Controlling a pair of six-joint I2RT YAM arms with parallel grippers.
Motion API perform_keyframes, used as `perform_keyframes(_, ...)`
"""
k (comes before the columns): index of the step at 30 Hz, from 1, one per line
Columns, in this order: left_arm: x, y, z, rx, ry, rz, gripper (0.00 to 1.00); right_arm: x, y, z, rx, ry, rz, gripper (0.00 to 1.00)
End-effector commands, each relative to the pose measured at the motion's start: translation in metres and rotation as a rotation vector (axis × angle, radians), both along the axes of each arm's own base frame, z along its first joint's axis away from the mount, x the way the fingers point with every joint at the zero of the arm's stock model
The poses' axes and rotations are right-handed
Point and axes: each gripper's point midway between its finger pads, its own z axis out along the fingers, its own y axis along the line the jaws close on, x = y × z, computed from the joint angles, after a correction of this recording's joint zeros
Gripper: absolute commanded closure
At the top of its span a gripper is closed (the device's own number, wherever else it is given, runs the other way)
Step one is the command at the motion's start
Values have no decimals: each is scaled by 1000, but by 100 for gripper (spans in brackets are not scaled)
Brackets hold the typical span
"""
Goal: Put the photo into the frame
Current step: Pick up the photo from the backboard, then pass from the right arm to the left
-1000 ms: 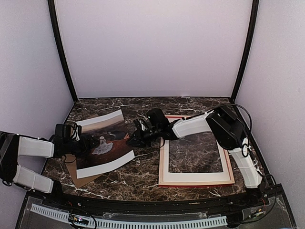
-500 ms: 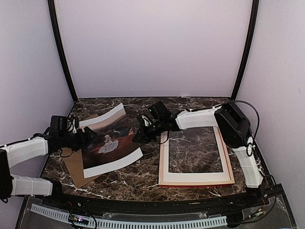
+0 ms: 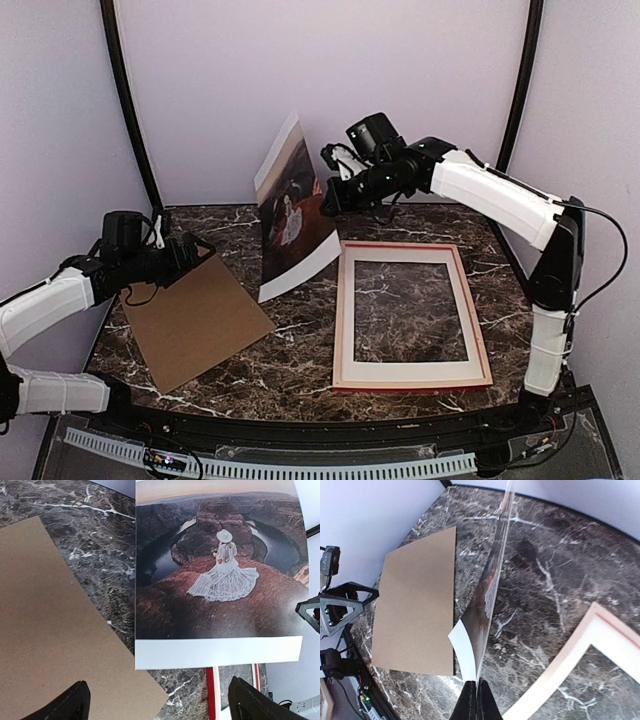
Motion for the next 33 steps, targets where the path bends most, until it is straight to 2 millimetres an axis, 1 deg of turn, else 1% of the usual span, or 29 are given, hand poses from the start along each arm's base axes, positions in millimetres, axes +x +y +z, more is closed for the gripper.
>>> perform_keyframes(1, 5, -15, 17, -8, -15, -21, 1, 0, -42, 18, -229, -116, -83, 100)
perform_keyframes(4, 6, -28, 19, -18, -7, -50, 1, -6, -40, 21, -296, -143, -86, 100)
perform_keyframes(7, 5, -42, 27, -32, -15, -78, 1, -14, -26, 14, -356, -157, -69, 100)
perform_keyframes(10, 3, -52, 41, -67, -31, -92, 1, -26, 0, 3, -368, -161, -29, 100)
perform_keyframes(13, -2, -62, 55, -105, -53, -107, 1, -38, 28, -6, -338, -152, 24, 100)
perform_keyframes(16, -3, -68, 74, -151, -88, -106, 1, -51, 54, -16, -303, -138, 69, 100)
perform_keyframes(20, 0, -70, 92, -189, -136, -91, 1, -62, 77, -25, -256, -117, 109, 100)
perform_keyframes(22, 3, -72, 97, -201, -147, -87, 1, -66, 84, -29, -245, -111, 115, 100)
perform_keyframes(26, 10, -78, 95, -215, -128, -94, 1, -71, 94, -33, -215, -101, 126, 100)
perform_keyframes(28, 14, -81, 87, -218, -99, -93, 1, -73, 98, -34, -201, -98, 129, 100)
perform_keyframes(33, 19, -90, 84, -248, -87, -112, 4, -75, 106, -39, -178, -88, 142, 100)
